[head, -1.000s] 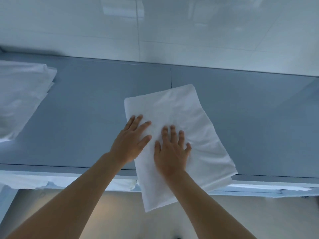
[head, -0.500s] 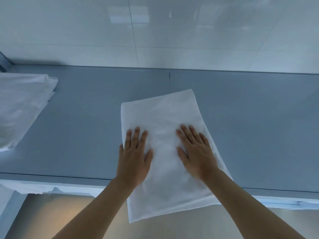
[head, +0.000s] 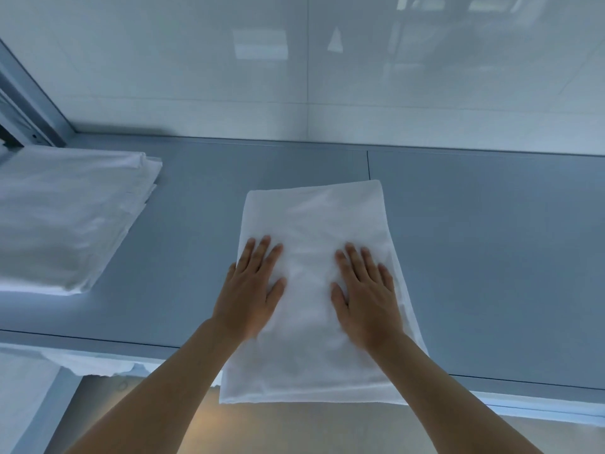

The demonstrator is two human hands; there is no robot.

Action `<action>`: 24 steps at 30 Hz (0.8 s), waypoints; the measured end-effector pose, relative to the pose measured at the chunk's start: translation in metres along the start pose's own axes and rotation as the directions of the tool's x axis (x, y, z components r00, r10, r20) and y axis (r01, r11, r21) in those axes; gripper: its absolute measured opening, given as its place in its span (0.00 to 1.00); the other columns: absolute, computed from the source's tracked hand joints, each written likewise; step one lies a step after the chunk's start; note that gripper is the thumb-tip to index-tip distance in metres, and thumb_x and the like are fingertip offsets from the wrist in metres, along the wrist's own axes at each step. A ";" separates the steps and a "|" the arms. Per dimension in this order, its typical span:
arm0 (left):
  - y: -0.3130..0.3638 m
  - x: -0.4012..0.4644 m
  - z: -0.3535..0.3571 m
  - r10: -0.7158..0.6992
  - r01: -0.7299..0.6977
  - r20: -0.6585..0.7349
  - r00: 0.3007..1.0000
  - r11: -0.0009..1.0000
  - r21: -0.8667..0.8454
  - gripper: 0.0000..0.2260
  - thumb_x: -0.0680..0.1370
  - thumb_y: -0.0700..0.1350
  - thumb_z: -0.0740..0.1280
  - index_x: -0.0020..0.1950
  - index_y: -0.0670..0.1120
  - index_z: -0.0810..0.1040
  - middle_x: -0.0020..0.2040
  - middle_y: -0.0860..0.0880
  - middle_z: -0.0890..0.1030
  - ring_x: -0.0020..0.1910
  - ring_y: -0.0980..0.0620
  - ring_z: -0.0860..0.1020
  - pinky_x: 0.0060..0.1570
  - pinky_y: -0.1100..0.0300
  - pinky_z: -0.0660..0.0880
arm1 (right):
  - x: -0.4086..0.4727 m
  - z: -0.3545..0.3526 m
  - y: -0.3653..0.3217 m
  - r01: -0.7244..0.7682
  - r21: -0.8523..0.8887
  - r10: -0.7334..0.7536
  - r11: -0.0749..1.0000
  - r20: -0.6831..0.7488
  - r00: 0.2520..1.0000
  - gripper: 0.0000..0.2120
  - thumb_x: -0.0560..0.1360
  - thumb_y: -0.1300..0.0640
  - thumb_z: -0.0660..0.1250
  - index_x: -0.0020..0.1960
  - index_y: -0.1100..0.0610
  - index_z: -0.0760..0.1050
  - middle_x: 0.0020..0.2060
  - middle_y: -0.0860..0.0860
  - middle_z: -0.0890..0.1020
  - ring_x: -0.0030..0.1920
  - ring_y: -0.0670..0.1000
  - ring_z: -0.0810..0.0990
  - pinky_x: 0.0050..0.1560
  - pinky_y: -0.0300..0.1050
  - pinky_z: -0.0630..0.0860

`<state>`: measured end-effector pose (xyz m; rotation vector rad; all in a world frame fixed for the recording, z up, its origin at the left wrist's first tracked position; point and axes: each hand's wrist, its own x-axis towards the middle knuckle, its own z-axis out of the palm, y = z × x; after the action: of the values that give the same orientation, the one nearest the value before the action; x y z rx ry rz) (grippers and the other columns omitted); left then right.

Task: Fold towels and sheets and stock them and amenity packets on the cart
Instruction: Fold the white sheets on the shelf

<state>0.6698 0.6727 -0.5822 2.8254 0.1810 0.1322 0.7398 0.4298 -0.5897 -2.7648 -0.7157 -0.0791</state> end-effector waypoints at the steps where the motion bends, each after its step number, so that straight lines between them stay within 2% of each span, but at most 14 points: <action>1: -0.014 -0.001 -0.003 0.000 0.000 -0.003 1.000 1.000 -0.002 0.29 0.84 0.60 0.53 0.84 0.56 0.50 0.85 0.55 0.46 0.84 0.52 0.43 0.77 0.42 0.61 | 0.004 0.004 -0.012 -0.001 0.005 0.001 1.000 -0.002 1.000 0.30 0.83 0.43 0.51 0.84 0.48 0.53 0.84 0.47 0.51 0.84 0.52 0.47 0.81 0.57 0.52; 5: -0.070 -0.006 -0.019 0.008 -0.008 -0.028 1.000 1.000 0.000 0.30 0.83 0.62 0.50 0.84 0.56 0.52 0.85 0.55 0.47 0.84 0.51 0.44 0.77 0.43 0.61 | 0.020 0.023 -0.066 -0.006 0.012 0.006 1.000 -0.010 1.000 0.30 0.83 0.42 0.51 0.84 0.48 0.53 0.84 0.47 0.52 0.84 0.52 0.47 0.81 0.57 0.51; 12: -0.148 0.003 -0.045 0.063 -0.063 -0.010 0.998 0.998 -0.017 0.31 0.81 0.62 0.49 0.84 0.55 0.54 0.85 0.54 0.50 0.84 0.50 0.46 0.77 0.41 0.62 | 0.042 0.047 -0.141 -0.064 0.007 0.064 0.998 -0.033 0.997 0.30 0.83 0.42 0.51 0.83 0.48 0.55 0.84 0.47 0.54 0.83 0.52 0.50 0.81 0.56 0.52; 17: -0.169 0.006 -0.053 0.104 -0.104 0.001 0.995 0.994 -0.023 0.31 0.81 0.62 0.50 0.84 0.55 0.56 0.85 0.54 0.50 0.84 0.48 0.47 0.75 0.40 0.64 | 0.043 0.049 -0.165 -0.106 0.007 0.106 0.994 -0.040 0.994 0.30 0.83 0.42 0.52 0.83 0.48 0.56 0.83 0.47 0.54 0.83 0.52 0.49 0.81 0.56 0.52; 24: -0.171 0.018 -0.056 0.114 -0.113 0.003 0.994 0.993 -0.019 0.31 0.81 0.61 0.51 0.83 0.53 0.58 0.85 0.52 0.53 0.84 0.47 0.50 0.74 0.38 0.65 | 0.054 0.051 -0.165 -0.121 0.009 0.122 0.993 -0.049 0.991 0.30 0.82 0.42 0.54 0.83 0.48 0.56 0.83 0.48 0.56 0.83 0.52 0.51 0.80 0.56 0.52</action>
<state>0.6630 0.8536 -0.5800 2.8166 0.0177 0.1517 0.7066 0.6080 -0.5895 -2.7828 -0.5327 -0.1195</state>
